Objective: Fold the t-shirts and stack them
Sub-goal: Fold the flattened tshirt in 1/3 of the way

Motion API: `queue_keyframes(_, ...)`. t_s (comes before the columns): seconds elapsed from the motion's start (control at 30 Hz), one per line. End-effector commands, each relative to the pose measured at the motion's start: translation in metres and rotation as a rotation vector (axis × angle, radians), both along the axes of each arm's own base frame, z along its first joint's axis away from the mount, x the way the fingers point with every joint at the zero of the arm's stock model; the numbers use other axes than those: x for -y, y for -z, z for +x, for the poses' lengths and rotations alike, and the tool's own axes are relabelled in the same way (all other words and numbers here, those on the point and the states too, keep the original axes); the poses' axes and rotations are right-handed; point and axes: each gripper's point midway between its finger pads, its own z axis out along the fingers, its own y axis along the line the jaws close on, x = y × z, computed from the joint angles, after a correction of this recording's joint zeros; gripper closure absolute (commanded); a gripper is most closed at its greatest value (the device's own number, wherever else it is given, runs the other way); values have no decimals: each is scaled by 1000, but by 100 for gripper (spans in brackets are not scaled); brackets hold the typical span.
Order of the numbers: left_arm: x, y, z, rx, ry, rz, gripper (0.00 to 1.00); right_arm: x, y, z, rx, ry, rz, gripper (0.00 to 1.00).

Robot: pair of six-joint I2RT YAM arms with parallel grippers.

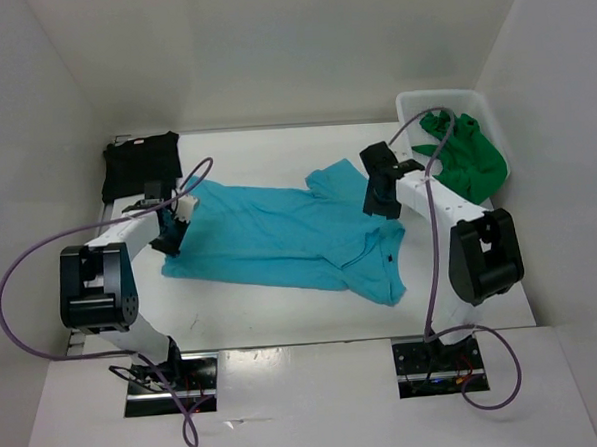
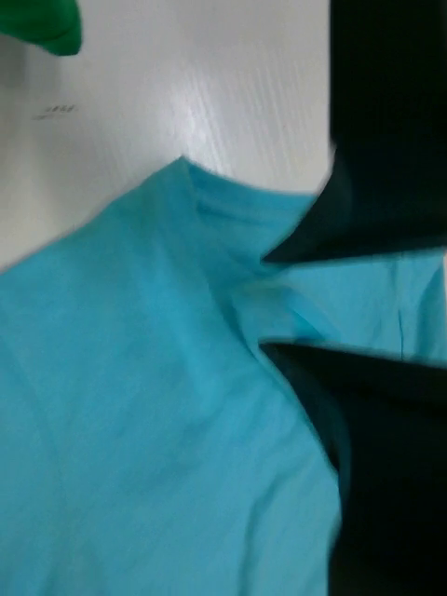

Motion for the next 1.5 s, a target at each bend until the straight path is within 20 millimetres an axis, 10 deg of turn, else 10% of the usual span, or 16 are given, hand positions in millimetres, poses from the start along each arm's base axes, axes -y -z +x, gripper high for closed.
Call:
queue_keyframes(0.0,-6,-6,12,24,-36,19,72,-2,-44,45,148,-37,-17,47)
queue_keyframes(0.1,-16,-14,9,28,-64,38,58,-5,-60,41,150,-55,-50,36)
queue_keyframes(0.27,-29,-39,0,71,-106,60,47,5,-80,-19,122,32,-12,38)
queue_keyframes(0.43,-30,-38,-33,11,-84,68,42,-10,-35,-107,-39,175,173,51)
queue_keyframes(0.67,-16,-15,-43,-45,-70,-6,42,-6,2,-152,-21,507,359,51)
queue_keyframes(1.23,0,12,-33,-116,13,45,39,2,80,-161,-262,708,290,51)
queue_keyframes(1.3,-1,18,-35,-138,22,47,47,5,80,-158,-251,690,263,73)
queue_keyframes(1.33,-1,18,-35,-139,22,47,53,7,81,-156,-258,701,259,99)
queue_keyframes(1.47,-3,28,-42,-183,28,60,81,18,79,-142,-240,701,216,100)
